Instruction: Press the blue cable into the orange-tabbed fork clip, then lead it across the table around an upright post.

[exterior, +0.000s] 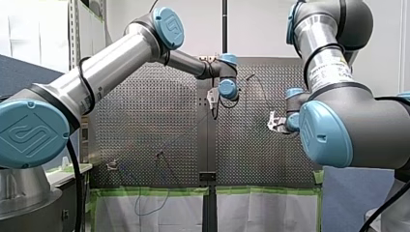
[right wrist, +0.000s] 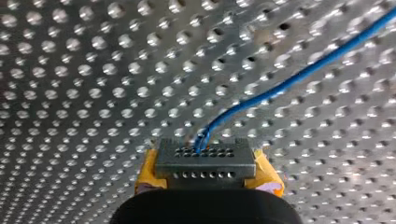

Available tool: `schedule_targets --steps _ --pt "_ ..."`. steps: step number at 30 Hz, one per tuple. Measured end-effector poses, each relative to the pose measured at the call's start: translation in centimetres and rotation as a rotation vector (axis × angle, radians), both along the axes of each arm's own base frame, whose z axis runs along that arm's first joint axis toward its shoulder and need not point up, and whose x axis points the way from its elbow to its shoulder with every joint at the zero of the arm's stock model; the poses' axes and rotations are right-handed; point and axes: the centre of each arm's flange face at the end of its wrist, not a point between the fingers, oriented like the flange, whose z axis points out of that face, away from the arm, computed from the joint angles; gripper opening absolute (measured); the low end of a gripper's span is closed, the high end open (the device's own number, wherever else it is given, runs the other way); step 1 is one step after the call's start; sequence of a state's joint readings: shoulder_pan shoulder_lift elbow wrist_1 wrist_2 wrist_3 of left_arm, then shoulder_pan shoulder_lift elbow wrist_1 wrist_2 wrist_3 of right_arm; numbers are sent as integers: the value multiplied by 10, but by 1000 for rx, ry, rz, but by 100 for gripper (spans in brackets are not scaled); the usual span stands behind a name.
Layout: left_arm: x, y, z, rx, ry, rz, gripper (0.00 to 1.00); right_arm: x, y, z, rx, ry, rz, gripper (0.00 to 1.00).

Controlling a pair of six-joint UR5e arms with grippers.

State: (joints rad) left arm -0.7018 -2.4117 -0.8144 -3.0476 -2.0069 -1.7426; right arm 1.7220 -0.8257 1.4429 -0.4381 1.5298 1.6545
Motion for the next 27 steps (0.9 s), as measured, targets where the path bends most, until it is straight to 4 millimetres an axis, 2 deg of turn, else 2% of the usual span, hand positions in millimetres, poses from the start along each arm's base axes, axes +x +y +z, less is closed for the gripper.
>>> schedule_targets --steps 6,15,27 --pt "4 2 1 -26 -7 9 100 -3 0 -20 24 3 -9 0" --pt "13 6 -6 -25 -2 -10 100 -9 1 -27 29 3 -32 0" --pt "26 15 -6 -50 4 -34 100 -31 4 -40 26 23 -86 0"
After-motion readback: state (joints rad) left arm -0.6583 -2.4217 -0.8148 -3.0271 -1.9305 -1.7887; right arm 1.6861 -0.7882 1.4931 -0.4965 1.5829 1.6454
